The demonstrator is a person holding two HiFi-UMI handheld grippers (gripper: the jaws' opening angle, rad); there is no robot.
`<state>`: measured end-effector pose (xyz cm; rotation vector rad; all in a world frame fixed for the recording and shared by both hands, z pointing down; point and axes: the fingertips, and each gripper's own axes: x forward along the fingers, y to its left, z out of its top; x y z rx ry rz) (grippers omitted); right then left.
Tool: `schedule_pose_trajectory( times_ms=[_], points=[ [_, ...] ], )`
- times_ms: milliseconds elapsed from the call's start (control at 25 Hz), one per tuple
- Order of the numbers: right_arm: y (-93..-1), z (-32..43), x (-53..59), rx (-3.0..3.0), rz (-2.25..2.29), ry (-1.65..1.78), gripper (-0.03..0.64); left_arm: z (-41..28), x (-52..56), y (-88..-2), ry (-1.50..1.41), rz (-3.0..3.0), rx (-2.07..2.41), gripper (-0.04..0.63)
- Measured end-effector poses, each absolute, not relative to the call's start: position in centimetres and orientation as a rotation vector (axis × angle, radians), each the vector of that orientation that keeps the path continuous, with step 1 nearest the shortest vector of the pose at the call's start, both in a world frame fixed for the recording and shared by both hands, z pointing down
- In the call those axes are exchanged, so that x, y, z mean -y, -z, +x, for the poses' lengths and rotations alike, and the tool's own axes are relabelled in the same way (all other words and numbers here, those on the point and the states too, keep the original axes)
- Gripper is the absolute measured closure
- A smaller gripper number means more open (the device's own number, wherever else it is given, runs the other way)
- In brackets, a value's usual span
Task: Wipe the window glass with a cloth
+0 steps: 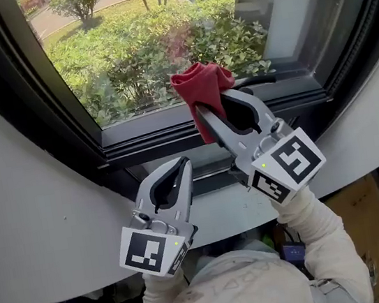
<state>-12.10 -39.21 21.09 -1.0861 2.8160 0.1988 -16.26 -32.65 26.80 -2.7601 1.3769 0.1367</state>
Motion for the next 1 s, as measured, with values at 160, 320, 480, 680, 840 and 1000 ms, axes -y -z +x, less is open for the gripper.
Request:
schedule_pose_trajectory(
  times_ms=[160,320,480,680,840,1000],
  points=[
    [-23.5,-7.5,36.3,-2.768,-1.091,-0.098,0.515,-14.4,32.7,-26.4,-0.122,-2.755,-1.368,0.595],
    [-26.0,-4.7,34.5,-2.714,-1.088,0.012,0.515,-13.0,32.9,-26.7,-0.103,-2.754,-1.385,0.595],
    [-25.7,-4.4,34.2,-2.719,-1.0,0.031,0.514,-12.1,32.8,-26.6,-0.08,-2.739,-1.395,0.595],
    [-24.1,-4.7,33.0,-2.742,-0.922,-0.071,0.511,-11.8,32.3,-25.8,-0.085,-2.711,-1.413,0.595],
    [-24.1,-4.0,31.6,-2.75,-0.892,-0.062,0.512,-11.0,31.4,-25.2,-0.085,-2.697,-1.431,0.594],
    [-23.8,-3.8,31.3,-2.737,-0.878,-0.057,0.512,-10.8,31.2,-25.1,-0.089,-2.696,-1.432,0.595]
  ],
)
